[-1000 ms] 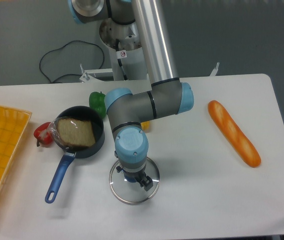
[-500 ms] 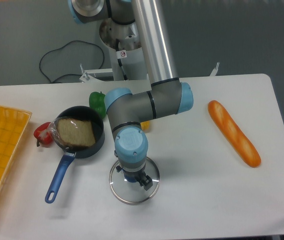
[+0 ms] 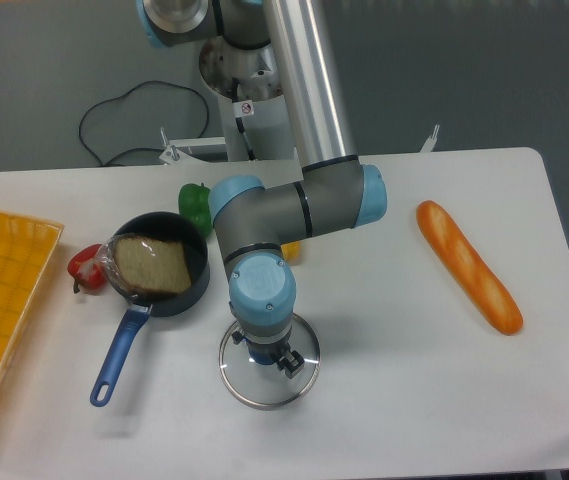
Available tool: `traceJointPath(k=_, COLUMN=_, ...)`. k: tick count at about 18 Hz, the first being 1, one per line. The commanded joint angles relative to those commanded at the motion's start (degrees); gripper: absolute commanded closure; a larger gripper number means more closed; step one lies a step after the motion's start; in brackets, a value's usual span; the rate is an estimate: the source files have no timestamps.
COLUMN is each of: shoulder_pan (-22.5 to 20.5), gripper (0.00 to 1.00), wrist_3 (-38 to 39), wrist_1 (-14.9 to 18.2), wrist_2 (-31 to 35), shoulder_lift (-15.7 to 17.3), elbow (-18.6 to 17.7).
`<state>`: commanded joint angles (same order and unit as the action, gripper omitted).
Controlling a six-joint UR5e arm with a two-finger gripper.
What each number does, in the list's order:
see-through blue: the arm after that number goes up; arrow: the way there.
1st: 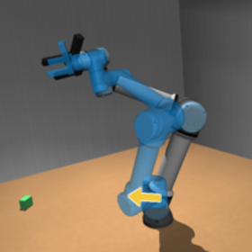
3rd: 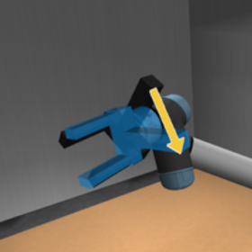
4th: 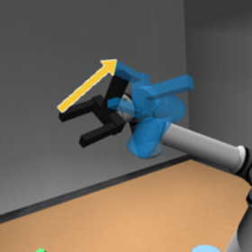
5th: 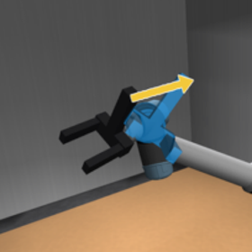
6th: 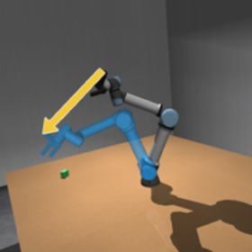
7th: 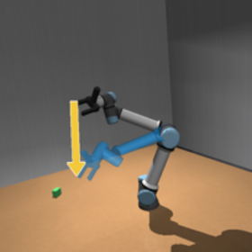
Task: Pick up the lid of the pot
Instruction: 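Close the gripper on the blue knob of the glass lid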
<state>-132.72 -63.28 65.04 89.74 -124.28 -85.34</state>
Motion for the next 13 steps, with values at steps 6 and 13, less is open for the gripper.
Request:
traceJointPath(k=6, shoulder_pan=0.00, gripper=0.44, wrist_3=0.09, wrist_1=0.00, wrist_2=0.09, shoulder_lift=0.09, elbow=0.00)
traceJointPath(k=13, shoulder_pan=0.00, gripper=0.57, wrist_3=0.09, wrist_1=0.00, wrist_2=0.09, shoulder_lift=0.09, elbow=0.09)
